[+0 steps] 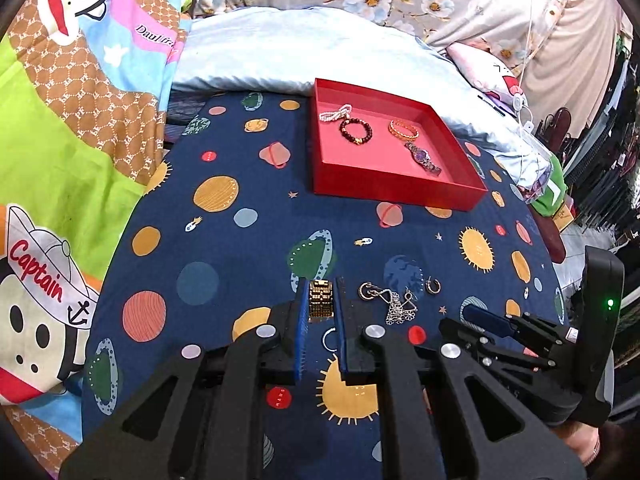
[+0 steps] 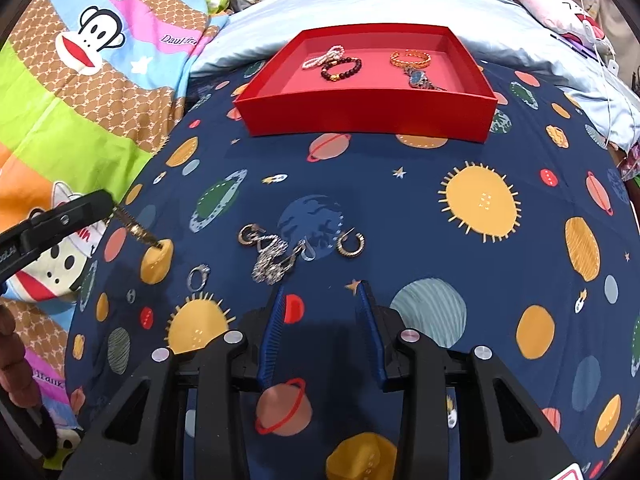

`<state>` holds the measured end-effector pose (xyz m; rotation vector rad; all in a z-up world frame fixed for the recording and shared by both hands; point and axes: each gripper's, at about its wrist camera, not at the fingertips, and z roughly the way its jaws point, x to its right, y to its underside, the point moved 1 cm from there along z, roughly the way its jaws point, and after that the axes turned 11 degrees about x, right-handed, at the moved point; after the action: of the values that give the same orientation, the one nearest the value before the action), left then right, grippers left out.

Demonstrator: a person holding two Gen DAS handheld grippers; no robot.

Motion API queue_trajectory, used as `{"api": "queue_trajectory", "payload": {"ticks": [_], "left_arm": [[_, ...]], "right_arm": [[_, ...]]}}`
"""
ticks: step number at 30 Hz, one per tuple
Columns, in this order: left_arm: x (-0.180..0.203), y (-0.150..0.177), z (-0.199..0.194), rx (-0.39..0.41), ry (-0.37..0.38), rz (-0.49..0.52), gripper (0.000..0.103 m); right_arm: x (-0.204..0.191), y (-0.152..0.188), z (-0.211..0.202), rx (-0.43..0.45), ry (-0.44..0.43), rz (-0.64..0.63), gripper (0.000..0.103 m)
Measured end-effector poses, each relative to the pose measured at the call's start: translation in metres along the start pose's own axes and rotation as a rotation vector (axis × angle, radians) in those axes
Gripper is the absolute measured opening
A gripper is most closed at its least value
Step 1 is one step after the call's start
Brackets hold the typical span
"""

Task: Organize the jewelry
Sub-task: 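Lift the gold watch with the left gripper while the right gripper moves to the silver ring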

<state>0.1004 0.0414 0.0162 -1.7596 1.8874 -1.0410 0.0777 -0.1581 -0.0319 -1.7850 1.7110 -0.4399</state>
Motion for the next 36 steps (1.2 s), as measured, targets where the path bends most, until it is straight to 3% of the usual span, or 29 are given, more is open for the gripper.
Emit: {"api": "queue_trajectory", "payload": {"ticks": [7,13,21,27,36], "left_arm": [[-0.007,-0.001,-0.001,0.007,-0.015,-0.010,0.011],[-0.015,-0.003,-0.003,0.011,-0.027,-0.027,0.011],[-0.031,-0.002,-0.012,0.015,-0.056,-0.048,0.011],[-0.050,0.006,-0.014,0.000,-0.092,-0.081,0.011],[-0.060,0.013,-0.010,-0.019,-0.094,-0.116,0.011]], "right_arm": [[-0.002,-0.007,-0.002,0.000,-0.015,-0.002,0.033],[-0.041,0.001,0.007,-0.044,-0.115,-0.056,0.033],[-0.092,0.007,0.034,-0.079,-0.168,-0.158,0.030],[-0.105,0.011,0.053,-0.102,-0.156,-0.198,0.026],[-0.109,0.014,0.054,-0.061,-0.105,-0.276,0.018]]}}
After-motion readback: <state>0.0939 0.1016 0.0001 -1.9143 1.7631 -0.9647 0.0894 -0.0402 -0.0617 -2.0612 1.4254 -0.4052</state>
